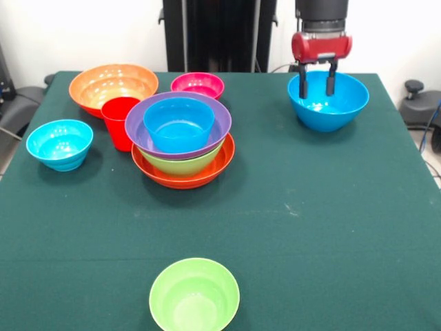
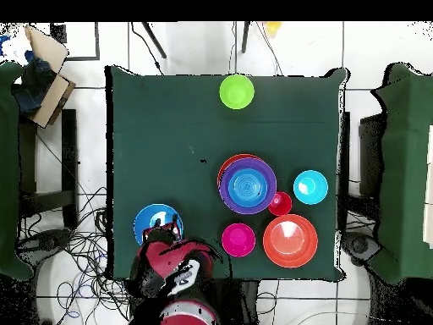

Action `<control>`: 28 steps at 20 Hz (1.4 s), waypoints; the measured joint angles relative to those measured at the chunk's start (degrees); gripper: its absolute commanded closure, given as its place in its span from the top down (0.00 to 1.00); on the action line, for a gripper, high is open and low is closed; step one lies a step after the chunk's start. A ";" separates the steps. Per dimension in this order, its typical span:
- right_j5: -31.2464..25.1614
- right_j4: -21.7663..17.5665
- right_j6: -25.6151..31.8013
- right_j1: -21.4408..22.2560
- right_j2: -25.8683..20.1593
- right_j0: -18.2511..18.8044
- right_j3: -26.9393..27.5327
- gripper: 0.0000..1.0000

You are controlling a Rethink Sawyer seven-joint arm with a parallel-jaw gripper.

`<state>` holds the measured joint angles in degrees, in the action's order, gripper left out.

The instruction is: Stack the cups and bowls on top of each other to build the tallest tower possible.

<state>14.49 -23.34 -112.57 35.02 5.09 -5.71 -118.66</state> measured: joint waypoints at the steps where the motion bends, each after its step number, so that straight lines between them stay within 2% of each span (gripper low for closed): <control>1: -1.19 -0.01 0.00 1.32 -0.40 0.73 -0.25 1.00; 8: -6.10 -0.04 0.00 6.78 -3.33 5.96 -0.61 1.00; 15: -6.34 -0.12 0.00 7.47 -5.94 10.60 -0.61 1.00; 17: -6.34 -0.78 0.00 6.89 -6.80 12.61 -0.59 1.00; 21: -6.26 -1.95 0.00 4.86 -6.64 13.63 0.02 1.00; 28: -1.92 -3.11 0.00 -3.57 -4.30 11.75 3.41 1.00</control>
<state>12.57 -26.46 -112.57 31.45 0.78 6.04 -115.24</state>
